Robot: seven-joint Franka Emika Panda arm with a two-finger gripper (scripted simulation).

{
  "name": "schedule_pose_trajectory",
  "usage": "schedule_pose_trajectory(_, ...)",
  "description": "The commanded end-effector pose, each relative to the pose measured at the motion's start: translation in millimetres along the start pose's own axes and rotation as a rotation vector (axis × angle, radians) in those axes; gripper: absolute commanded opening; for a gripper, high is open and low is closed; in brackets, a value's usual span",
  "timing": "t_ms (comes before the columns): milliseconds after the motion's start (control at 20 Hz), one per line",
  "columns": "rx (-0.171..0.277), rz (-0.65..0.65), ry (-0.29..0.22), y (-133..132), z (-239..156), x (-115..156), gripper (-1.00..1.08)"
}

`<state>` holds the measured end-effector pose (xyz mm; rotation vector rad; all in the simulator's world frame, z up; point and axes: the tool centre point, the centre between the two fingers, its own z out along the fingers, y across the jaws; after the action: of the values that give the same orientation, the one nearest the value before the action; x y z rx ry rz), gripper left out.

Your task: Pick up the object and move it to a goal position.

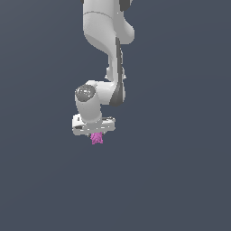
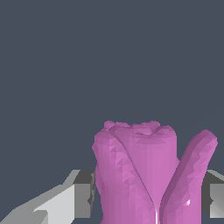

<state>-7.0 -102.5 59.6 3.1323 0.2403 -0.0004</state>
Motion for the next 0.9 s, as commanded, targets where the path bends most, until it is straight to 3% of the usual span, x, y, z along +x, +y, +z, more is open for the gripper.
schedule_pose_trajectory(0,0.000,-0.001,0.001,-8.4,-7.4,0.5,-1.00)
schedule_pose_trajectory(350,-0.001,-0.001,0.001,-51.7,-44.9,0.1,-1.00)
schedule_pose_trajectory(850,-0.003,-0.001,0.000,-148.0,-129.5,0.4,-1.00)
